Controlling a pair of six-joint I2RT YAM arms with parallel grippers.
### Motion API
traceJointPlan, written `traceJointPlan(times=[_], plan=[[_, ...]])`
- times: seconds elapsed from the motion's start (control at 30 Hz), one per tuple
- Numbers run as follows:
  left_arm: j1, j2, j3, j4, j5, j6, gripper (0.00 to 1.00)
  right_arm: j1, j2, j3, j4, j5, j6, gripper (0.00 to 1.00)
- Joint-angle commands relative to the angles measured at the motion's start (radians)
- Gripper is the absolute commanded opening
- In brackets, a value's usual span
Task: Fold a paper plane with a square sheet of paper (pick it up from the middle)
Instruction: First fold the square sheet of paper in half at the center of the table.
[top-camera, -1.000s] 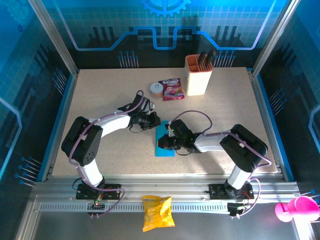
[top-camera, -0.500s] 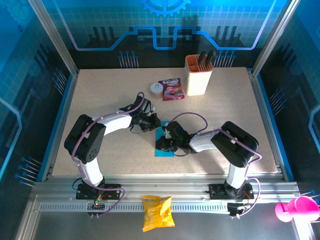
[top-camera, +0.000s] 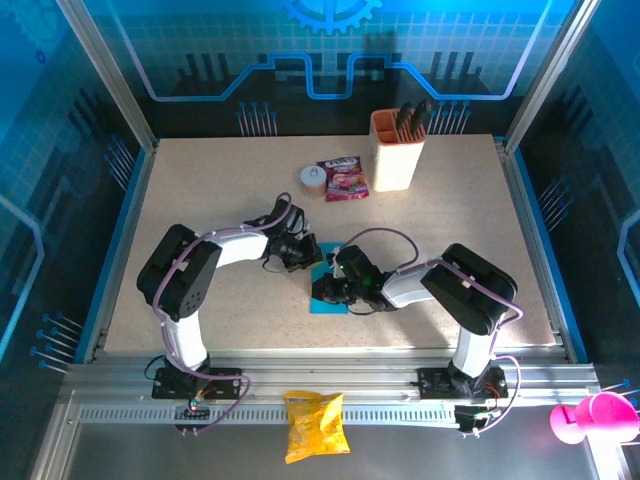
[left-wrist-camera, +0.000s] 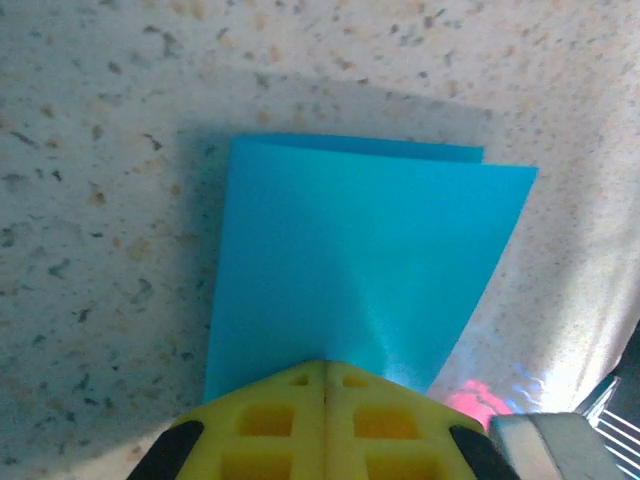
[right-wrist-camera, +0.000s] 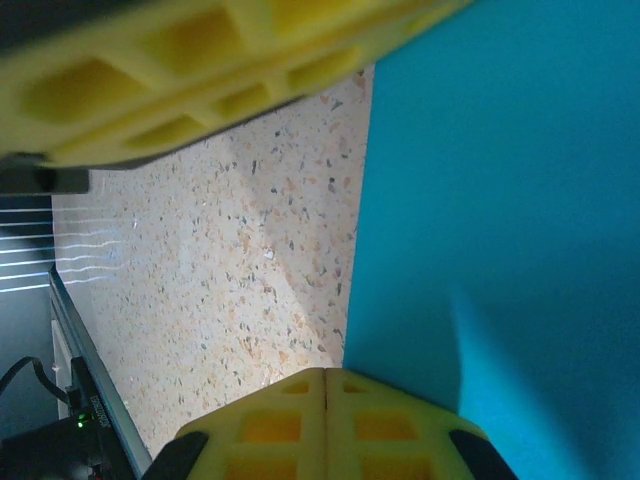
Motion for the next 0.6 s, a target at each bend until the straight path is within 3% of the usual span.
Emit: traceJointPlan(times=[0.0,0.2,0.57], plan=[[-0.006,0.036,0.032,-0.063,-0.034,-0.012,0.03,0.010,0.030,-0.047,-0.110,-0.002,0.008,0.00],[-0.002,0.079,0.090,-0.150,-0.103,-0.019,0.02,0.010,0.027,-0.042,-0.166,-0.007,-0.006,0.00],[0.043,0.117,0.149,-0.160,-0.137,-0.005,0.03,0.015,0.030,-0.003,-0.311,-0.006,-0.055,0.00]])
